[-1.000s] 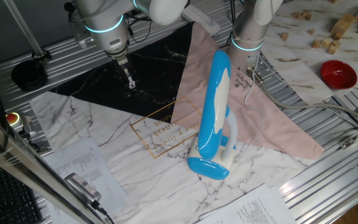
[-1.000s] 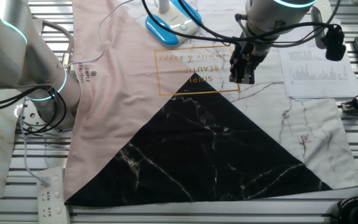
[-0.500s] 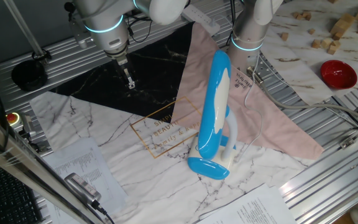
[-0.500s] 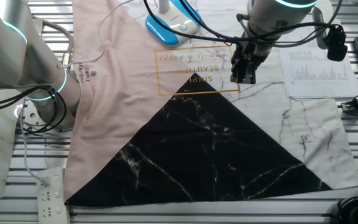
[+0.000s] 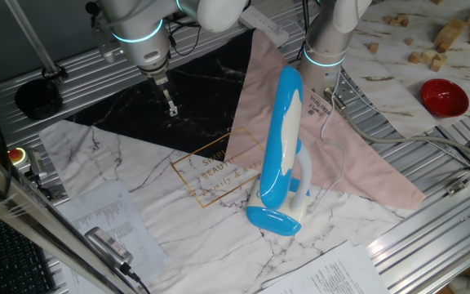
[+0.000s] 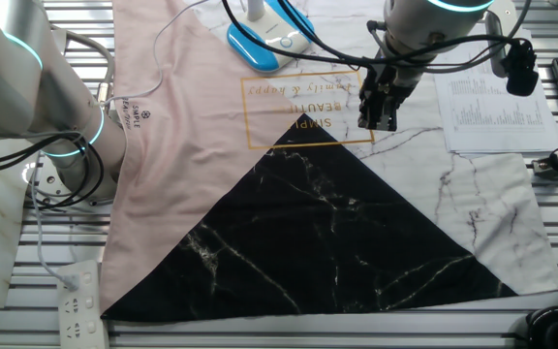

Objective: Turn on the desk lamp by pressing the button

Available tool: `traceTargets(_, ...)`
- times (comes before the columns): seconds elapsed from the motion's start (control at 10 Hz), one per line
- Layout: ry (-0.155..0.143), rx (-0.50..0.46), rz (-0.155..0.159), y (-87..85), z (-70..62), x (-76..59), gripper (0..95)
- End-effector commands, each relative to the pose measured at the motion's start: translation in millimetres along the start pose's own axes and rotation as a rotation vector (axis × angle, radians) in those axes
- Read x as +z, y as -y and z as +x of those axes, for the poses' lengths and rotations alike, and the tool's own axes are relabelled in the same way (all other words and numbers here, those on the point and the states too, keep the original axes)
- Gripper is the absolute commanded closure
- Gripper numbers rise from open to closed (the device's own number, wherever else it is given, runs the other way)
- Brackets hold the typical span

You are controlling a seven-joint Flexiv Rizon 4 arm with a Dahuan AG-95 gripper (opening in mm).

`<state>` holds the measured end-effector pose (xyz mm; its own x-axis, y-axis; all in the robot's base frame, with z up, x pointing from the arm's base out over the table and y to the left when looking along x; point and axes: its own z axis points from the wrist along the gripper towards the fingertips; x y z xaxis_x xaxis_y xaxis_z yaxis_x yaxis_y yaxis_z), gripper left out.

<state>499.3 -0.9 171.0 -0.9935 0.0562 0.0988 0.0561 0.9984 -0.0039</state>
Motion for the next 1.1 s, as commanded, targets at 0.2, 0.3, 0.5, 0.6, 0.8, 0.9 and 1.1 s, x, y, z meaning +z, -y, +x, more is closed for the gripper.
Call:
traceTargets(0.2,0.001,0.005,0.003,0.1,0.1,0.0,95.0)
traceTargets(0.3,0.001,0.004,0.005,0.1,0.1,0.0,95.0)
traceTargets(0.5,0.001,-0.004,0.005,0.1,0.1,0.0,95.0)
traceTargets(0.6,0.001,-0.003,0.005,0.1,0.1,0.0,95.0)
traceTargets(0.8,0.001,-0.005,0.005,0.1,0.1,0.0,95.0)
traceTargets(0.9,0.001,-0.006,0.005,0.1,0.1,0.0,95.0)
traceTargets(1.1,0.001,-0.007,0.005,0.1,0.1,0.0,95.0)
